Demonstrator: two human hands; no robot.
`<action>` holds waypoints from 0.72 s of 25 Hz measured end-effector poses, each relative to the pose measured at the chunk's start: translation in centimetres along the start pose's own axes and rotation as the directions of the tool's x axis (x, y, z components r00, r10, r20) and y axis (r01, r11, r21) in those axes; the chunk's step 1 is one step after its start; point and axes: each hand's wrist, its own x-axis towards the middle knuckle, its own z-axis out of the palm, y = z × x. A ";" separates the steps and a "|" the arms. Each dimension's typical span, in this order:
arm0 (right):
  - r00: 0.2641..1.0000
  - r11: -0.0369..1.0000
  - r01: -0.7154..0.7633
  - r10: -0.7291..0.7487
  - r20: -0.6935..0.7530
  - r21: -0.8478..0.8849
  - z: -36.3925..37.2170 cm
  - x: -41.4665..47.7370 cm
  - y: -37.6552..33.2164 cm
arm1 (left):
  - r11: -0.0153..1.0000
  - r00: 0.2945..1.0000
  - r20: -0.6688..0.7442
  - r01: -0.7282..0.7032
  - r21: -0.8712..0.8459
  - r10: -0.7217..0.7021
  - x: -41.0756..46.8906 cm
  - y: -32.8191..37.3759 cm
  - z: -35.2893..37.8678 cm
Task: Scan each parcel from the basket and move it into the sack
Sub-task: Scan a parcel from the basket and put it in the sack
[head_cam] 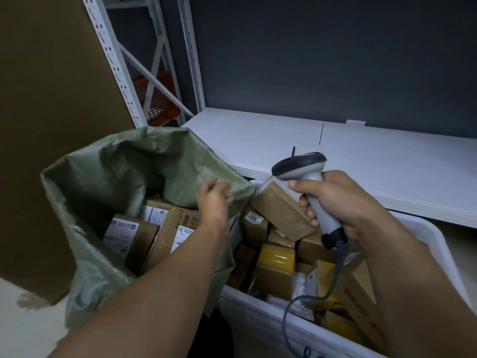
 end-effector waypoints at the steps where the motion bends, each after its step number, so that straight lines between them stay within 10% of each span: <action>1: 1.000 1.000 -0.009 0.009 -0.010 0.000 -0.1 0.2 0.2 | 1.000 0.999 0.048 -0.009 0.002 0.009 -0.6 -0.2 0.9; 6: 0.995 0.998 -0.056 0.057 -0.077 0.019 -1.0 1.7 2.6 | 0.968 0.965 0.158 0.183 0.170 -0.211 -0.8 -4.0 3.9; 10: 0.979 0.992 -0.116 0.123 -0.164 0.049 -2.0 3.3 5.3 | 0.695 0.877 0.075 0.321 0.643 -0.474 -0.6 -10.1 3.9; 18: 0.961 0.981 -0.159 0.179 -0.211 0.108 -5.6 6.6 7.9 | 0.517 0.886 -0.091 0.345 0.784 -0.454 5.6 -18.7 5.1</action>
